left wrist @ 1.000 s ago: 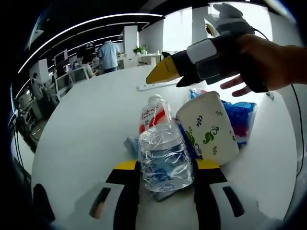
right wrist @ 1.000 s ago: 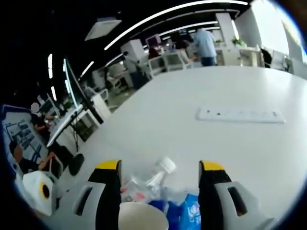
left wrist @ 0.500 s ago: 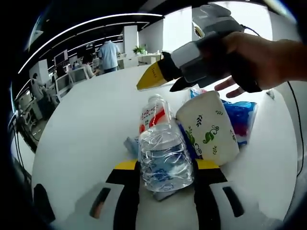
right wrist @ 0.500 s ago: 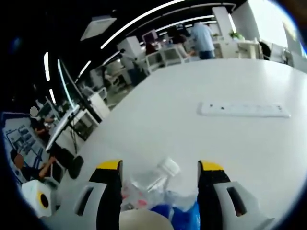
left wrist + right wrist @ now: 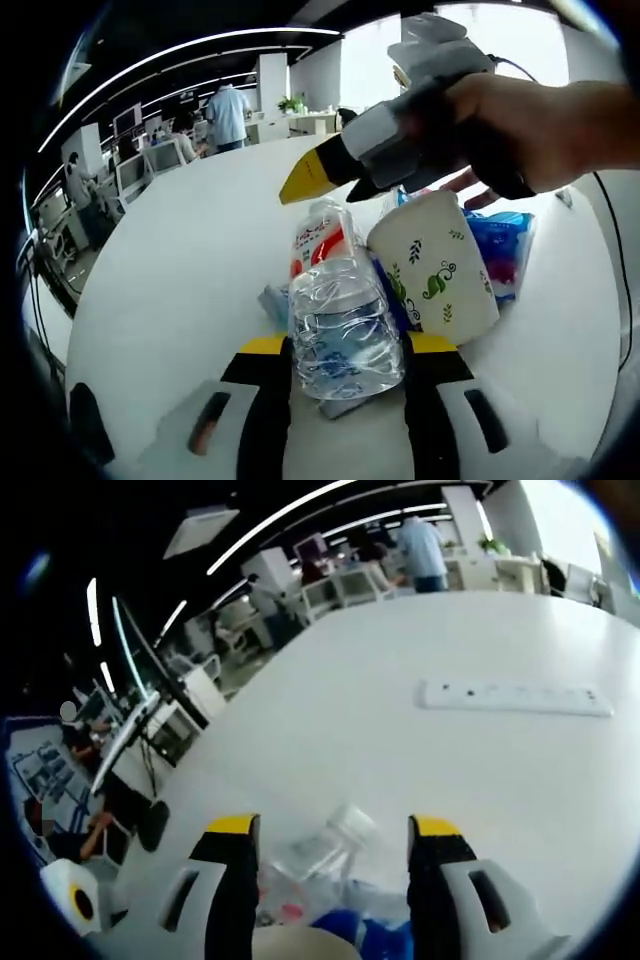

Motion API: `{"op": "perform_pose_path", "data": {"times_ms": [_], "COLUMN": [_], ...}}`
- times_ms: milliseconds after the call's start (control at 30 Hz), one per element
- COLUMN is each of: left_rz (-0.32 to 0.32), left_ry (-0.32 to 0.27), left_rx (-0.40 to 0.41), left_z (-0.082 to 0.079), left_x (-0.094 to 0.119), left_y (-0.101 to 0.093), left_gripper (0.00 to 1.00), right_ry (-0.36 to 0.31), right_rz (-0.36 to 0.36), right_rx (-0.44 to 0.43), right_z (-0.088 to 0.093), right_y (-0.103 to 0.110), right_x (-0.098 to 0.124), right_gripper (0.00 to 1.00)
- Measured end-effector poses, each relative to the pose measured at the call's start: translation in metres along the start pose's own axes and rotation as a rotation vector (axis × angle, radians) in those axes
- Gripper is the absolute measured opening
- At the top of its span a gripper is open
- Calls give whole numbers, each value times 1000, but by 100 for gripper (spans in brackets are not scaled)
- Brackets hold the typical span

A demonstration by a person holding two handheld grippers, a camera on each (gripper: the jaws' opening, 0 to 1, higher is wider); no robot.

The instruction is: Arrange the tabletop items into an orderly group along one side of the table until the central work area is clear of visible clutter.

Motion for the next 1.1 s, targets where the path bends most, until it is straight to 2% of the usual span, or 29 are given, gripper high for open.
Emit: {"op": "perform_pose_path", "data": {"times_ms": [267,667,1100], "left_rz": [-3,-4,-7], "left_ry": [8,11,12], "left_rx": [0,-9,-14], "left_z": [0,0,2], "left_x": [-1,-1,-1], "left_y": [-1,-1,-1], "left_gripper": [43,43,43], "right_ry": [31,76,129], "right_rz": [0,8,-9], "right_rx": [-27,-50,-118], "right_z": [0,1,4], "right_y": [-3,-7,-2], "right_x": [-4,-10,-16], "right_gripper": [47,43,38]}}
Point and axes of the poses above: the point that each gripper's makers call its tool centre point, and the gripper's own axes: x roughly backward along the fingers, y roughly to its left, z roughly out of its underside, the point moved 6 cm from there along x, roughly backward along the fingers, and after that the axes turned 4 degrees about -y, right-handed, at the moved point
